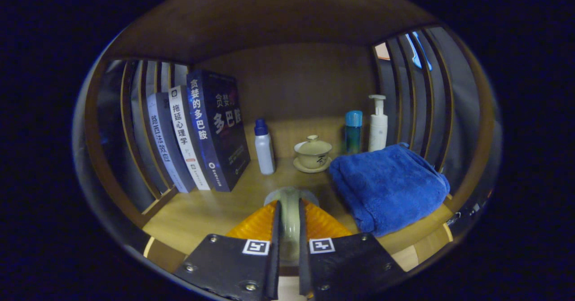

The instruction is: Pull open the drawer, take out the items inside it, and place them on the countertop above the cabinet.

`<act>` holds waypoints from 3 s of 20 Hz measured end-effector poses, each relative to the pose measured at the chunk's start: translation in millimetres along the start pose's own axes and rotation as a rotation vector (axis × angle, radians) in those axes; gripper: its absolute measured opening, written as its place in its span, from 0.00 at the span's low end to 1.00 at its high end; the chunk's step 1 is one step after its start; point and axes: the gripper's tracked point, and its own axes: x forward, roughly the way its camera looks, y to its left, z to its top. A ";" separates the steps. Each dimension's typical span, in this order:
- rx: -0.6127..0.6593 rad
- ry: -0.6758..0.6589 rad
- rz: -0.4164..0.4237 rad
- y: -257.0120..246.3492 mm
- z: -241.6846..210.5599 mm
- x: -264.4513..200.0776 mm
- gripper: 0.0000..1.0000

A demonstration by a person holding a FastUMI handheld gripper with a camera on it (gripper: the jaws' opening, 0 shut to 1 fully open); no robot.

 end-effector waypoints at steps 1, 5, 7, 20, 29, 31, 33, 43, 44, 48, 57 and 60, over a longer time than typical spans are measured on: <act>-0.007 0.000 0.007 2.0 0.6 -0.2 0.18; -0.035 0.006 0.003 2.9 -3.0 0.7 0.26; -0.051 -0.004 0.008 5.8 -0.3 -7.5 0.34; -0.143 -0.152 0.022 17.4 1.9 -154.4 0.42; -0.138 -0.205 0.057 20.3 -62.1 -243.5 0.47; -0.127 -0.214 0.067 19.5 -75.1 -259.4 0.58; -0.120 -0.207 0.062 13.8 -91.6 -270.4 0.62; -0.079 -0.125 0.025 -1.5 -151.5 -274.7 0.98; -0.074 -0.114 0.029 -0.5 -157.6 -273.1 0.98; -0.057 -0.081 0.039 0.9 -172.4 -261.8 0.98; -0.047 -0.098 -0.026 -11.3 -175.5 -251.4 0.97; -0.046 -0.093 -0.024 -12.3 -175.2 -251.3 0.97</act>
